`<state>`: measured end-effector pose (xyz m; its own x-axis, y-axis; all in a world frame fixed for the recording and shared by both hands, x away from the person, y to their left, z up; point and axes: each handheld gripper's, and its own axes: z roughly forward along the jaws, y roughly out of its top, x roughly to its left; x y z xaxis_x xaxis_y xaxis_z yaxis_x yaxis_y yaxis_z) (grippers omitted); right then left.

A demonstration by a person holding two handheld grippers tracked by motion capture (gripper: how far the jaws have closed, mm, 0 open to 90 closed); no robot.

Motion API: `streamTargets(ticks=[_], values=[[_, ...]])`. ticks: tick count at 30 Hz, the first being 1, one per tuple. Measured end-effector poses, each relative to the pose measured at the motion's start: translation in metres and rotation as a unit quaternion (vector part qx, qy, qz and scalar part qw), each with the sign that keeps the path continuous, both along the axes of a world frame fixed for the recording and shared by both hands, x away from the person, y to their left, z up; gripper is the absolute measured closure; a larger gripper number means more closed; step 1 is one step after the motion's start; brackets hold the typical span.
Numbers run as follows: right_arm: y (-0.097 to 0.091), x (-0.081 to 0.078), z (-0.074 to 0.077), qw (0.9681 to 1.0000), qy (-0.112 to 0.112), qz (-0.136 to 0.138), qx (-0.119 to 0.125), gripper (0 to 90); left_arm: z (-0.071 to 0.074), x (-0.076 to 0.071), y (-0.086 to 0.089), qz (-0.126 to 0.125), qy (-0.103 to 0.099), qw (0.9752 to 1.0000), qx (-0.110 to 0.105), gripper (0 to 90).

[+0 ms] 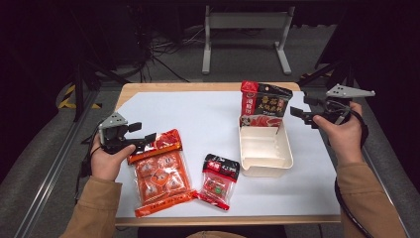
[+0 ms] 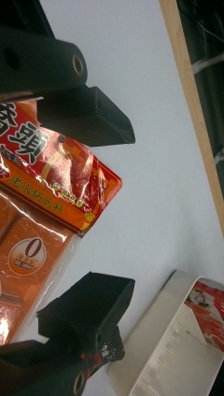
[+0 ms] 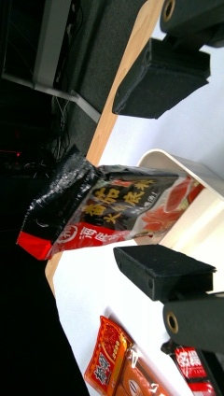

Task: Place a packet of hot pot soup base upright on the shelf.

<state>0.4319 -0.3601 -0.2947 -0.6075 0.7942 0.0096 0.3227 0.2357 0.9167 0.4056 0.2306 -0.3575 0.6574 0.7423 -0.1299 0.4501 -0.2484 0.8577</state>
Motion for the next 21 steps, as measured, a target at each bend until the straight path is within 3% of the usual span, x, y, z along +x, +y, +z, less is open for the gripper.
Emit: streamTargets(ticks=[7,10,15,21], values=[[-0.002,-0.015,-0.004,0.9998,0.0,0.015,0.009,25.3,0.001,0.001,0.006,0.009,-0.01,0.9998,0.013,27.6],[0.0,-0.023,-0.007,0.9999,-0.011,0.011,0.001,24.6,0.002,0.001,0.009,0.01,-0.007,0.9998,0.016,28.0],[0.001,-0.032,-0.016,0.9997,-0.017,0.011,0.01,24.0,0.002,0.001,0.014,0.014,-0.008,0.9997,0.017,26.8],[0.003,-0.038,-0.02,0.9998,-0.012,0.015,0.0,23.7,0.0,0.003,0.019,0.016,-0.005,0.9996,0.022,24.7]])
